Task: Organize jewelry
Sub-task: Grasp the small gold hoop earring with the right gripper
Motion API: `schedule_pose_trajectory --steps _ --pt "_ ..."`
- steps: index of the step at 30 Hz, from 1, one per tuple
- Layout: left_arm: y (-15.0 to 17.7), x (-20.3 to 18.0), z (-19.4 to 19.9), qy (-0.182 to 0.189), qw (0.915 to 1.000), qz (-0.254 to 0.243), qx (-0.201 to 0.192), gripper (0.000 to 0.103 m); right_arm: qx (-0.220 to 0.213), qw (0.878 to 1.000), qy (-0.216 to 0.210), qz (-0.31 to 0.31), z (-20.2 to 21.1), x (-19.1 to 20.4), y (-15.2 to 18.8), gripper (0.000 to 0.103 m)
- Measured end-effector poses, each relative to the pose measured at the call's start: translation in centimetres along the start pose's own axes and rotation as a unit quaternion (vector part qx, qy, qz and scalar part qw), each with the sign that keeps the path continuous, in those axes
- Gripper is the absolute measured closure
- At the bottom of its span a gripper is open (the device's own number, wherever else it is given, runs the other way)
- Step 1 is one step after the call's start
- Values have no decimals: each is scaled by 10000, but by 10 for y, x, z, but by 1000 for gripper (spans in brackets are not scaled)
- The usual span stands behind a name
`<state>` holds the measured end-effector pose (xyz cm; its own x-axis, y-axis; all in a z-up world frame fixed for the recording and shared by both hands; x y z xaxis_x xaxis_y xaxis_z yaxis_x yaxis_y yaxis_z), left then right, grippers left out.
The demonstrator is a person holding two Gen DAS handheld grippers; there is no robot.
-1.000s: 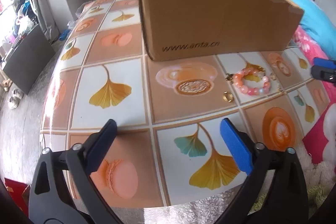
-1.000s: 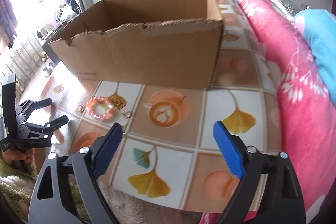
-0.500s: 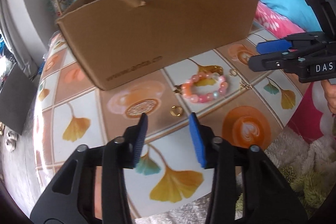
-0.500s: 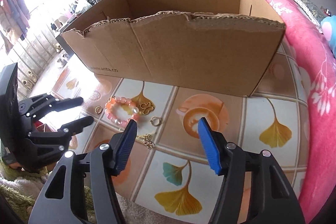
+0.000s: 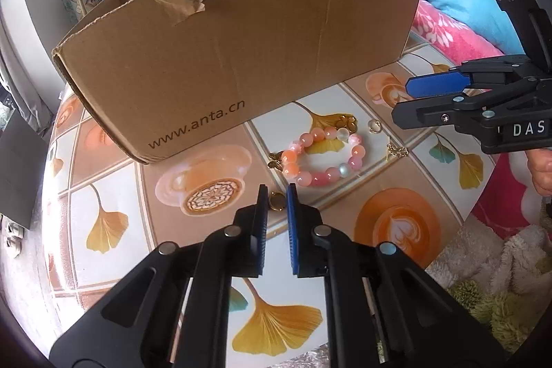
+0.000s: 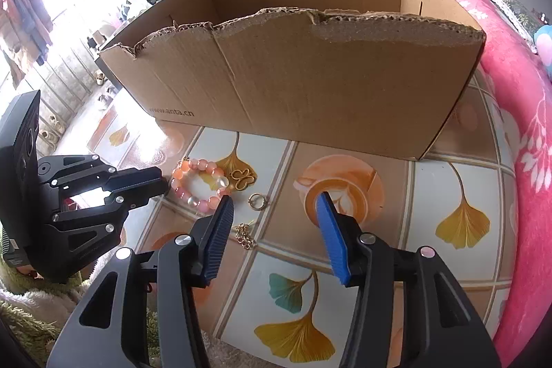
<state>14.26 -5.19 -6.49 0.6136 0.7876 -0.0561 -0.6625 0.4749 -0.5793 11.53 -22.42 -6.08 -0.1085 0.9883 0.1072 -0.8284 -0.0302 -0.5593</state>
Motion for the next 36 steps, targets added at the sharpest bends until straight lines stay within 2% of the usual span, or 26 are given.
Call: schedule_pose_trajectory --steps 5,11,19,30,36 --pt "1 0 -1 -29 10000 44 18 93 -3 10000 -49 56 -2 1 -1 55" --pt "10 18 8 -188 9995 268 47 93 -19 9994 -78 327 -5 11 -4 56" --pt "12 22 10 -248 9990 364 25 93 123 9985 34 533 -16 21 -7 72" --pt "11 21 9 -249 9991 351 18 93 226 9967 284 722 -25 33 -5 78" --pt "11 21 9 -248 9990 359 11 93 269 9953 387 850 -25 44 -4 88"
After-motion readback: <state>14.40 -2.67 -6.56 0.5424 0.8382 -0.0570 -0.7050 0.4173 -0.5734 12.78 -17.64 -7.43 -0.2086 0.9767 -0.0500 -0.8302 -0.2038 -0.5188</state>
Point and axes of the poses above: each gripper's, at about its wrist camera, not at the fingertips, and z roughly against the way its jaws point, x to its left, y to its underside, the point moved 2 cm from there along -z, roughly the way its jaws point, and after that the axes turned 6 degrees about y, right-handed, at the moved point
